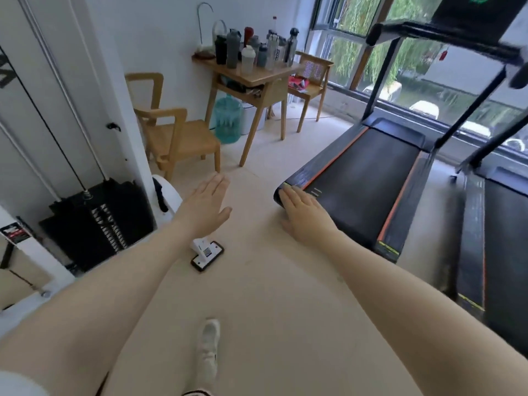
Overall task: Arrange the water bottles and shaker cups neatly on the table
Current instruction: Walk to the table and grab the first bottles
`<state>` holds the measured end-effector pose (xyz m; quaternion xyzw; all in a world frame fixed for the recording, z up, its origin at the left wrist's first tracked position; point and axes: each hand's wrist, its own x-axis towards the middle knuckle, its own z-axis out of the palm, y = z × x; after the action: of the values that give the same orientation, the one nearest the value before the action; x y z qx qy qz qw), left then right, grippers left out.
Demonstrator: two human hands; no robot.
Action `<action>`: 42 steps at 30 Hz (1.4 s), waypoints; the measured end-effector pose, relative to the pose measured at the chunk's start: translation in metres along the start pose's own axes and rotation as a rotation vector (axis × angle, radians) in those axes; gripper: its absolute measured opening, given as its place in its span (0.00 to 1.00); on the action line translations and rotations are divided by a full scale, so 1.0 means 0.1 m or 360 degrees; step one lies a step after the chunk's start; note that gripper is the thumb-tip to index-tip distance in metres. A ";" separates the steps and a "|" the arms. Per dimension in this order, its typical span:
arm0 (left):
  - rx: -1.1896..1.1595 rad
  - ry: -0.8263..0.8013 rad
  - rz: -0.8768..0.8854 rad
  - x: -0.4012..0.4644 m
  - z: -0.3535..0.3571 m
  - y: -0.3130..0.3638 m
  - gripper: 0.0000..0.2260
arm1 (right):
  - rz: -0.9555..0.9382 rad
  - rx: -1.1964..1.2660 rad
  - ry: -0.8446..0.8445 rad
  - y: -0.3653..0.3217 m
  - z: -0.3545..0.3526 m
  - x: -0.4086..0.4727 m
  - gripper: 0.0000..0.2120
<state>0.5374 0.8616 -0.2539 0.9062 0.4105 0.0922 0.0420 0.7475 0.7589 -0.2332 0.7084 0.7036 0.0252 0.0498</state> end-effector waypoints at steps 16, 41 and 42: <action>-0.0106 -0.0081 0.0003 4.21 0.06 -1.50 0.27 | 0.0150 -0.0067 0.0101 1.37 -0.02 3.93 0.31; -0.0643 -0.0233 -0.0002 10.58 0.92 -2.28 0.27 | 0.0366 0.0516 -0.0205 4.72 0.65 9.35 0.31; -0.0625 -0.0279 0.0031 10.85 1.04 -2.29 0.27 | 0.0348 0.0465 -0.0267 4.82 0.75 9.53 0.32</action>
<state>1.0902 1.8282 -0.2467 0.8891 0.3707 0.0917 0.2525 1.2424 1.7063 -0.2890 0.7798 0.6121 -0.1310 0.0019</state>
